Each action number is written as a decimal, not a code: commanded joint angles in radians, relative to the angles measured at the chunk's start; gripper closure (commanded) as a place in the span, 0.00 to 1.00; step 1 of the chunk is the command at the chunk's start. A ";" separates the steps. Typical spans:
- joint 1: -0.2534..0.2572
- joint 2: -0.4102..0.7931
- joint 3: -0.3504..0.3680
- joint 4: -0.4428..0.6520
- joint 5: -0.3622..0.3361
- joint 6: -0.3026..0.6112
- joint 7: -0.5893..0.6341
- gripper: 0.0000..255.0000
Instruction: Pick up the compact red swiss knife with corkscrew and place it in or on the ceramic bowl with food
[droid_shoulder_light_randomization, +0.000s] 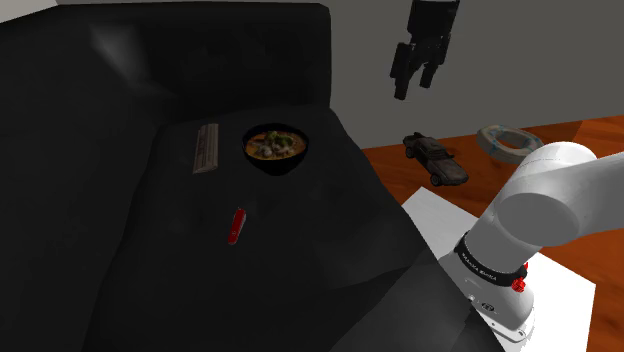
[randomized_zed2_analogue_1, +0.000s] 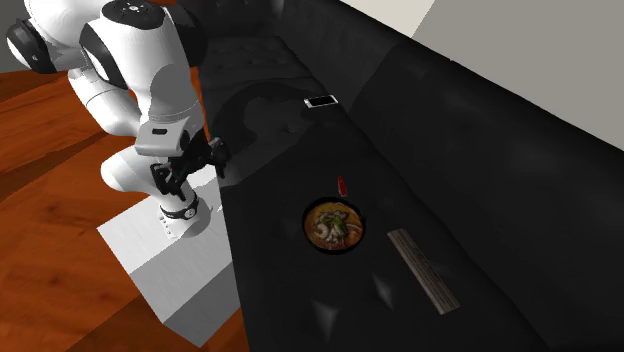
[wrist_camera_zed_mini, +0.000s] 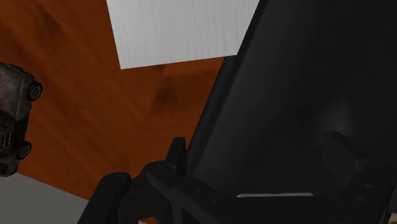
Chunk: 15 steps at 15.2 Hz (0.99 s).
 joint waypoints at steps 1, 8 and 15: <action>0.000 0.000 0.000 0.000 0.000 0.000 0.000 0.00; 0.023 -0.018 0.168 -0.108 0.151 0.123 0.266 0.00; 0.037 0.067 0.358 -0.136 0.286 0.287 0.528 0.00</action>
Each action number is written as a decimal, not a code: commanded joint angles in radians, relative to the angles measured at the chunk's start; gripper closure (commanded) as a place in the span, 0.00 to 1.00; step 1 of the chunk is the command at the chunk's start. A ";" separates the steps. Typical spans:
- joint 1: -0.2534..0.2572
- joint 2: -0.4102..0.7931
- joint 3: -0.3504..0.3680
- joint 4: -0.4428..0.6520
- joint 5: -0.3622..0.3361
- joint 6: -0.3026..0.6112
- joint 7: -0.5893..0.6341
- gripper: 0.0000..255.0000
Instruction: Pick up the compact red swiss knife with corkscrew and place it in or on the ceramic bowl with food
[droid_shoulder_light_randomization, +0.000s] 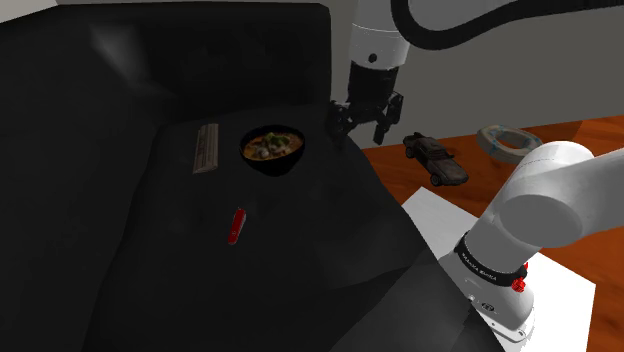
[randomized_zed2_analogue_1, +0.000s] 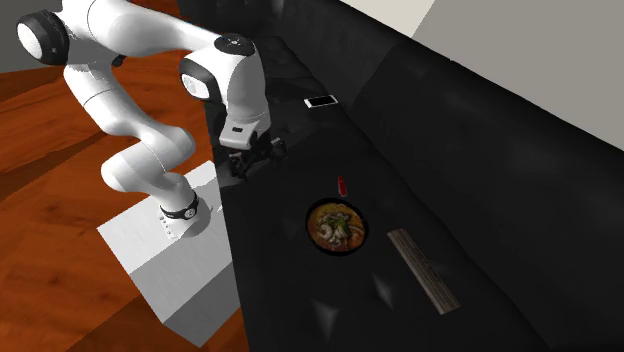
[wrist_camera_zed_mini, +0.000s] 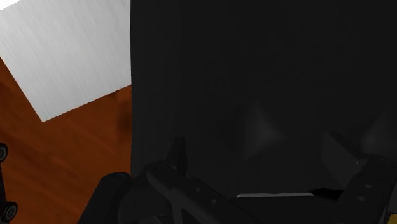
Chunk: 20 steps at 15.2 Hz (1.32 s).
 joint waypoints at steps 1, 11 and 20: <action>-0.001 0.036 0.056 0.003 0.034 0.052 0.078 0.00; -0.099 0.338 0.366 0.125 0.061 0.324 0.477 0.00; -0.286 0.836 0.673 0.363 -0.403 0.497 1.082 0.00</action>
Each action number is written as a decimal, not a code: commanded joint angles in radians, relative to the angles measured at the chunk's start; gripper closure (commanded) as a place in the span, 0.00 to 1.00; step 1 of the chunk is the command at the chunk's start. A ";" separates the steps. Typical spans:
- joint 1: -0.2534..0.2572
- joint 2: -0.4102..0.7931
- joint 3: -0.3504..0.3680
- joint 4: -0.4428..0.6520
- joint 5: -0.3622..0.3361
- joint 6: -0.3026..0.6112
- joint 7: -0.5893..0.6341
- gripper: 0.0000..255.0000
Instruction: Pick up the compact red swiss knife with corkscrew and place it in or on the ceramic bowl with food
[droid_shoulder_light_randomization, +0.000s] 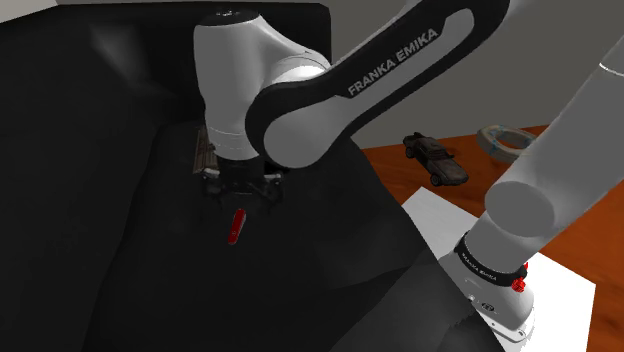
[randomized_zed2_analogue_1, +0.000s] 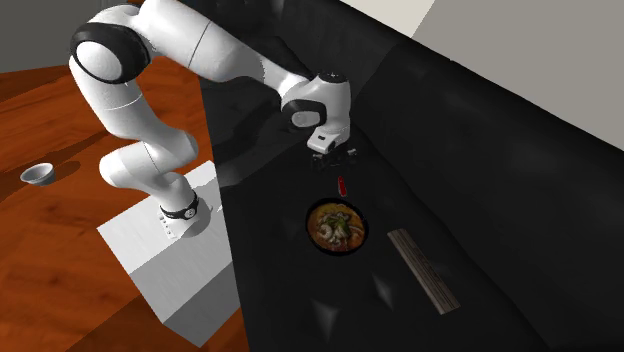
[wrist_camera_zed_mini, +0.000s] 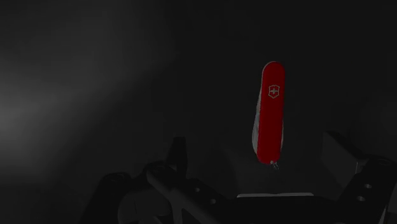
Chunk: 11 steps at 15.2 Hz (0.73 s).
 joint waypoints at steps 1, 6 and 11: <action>0.008 0.117 0.011 0.061 -0.151 0.002 0.150 0.00; 0.055 0.189 -0.034 0.047 -0.241 0.051 0.212 0.00; 0.077 0.226 -0.058 0.042 -0.288 0.075 0.244 0.00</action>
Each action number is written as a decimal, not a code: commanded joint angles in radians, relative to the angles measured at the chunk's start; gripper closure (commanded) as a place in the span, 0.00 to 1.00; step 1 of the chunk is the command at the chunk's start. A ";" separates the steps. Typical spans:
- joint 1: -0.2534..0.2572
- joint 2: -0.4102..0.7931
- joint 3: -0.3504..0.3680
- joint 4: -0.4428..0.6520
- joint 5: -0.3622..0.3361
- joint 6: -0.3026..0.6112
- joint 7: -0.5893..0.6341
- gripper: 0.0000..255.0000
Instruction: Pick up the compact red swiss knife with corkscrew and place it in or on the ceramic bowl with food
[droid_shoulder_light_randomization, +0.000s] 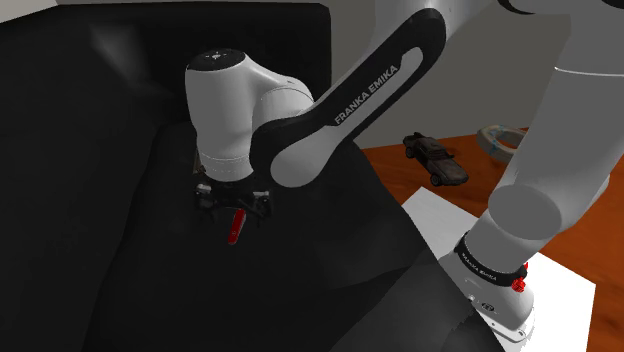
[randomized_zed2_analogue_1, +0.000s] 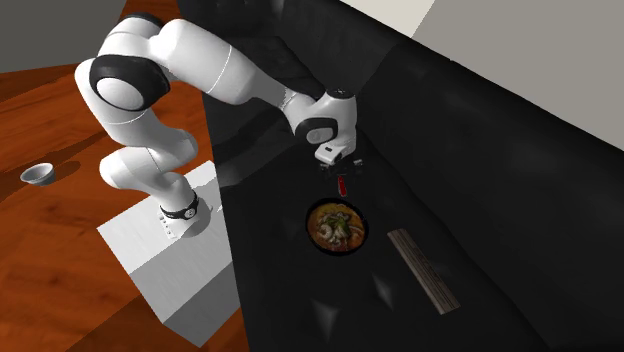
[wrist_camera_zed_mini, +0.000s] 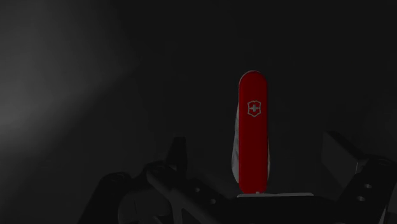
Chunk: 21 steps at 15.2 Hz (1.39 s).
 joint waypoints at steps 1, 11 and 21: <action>0.002 0.003 -0.002 -0.001 -0.005 0.003 0.003 0.00; 0.003 0.004 -0.003 0.000 -0.006 0.002 0.004 1.00; -0.040 -0.071 0.042 0.024 0.092 -0.058 -0.065 1.00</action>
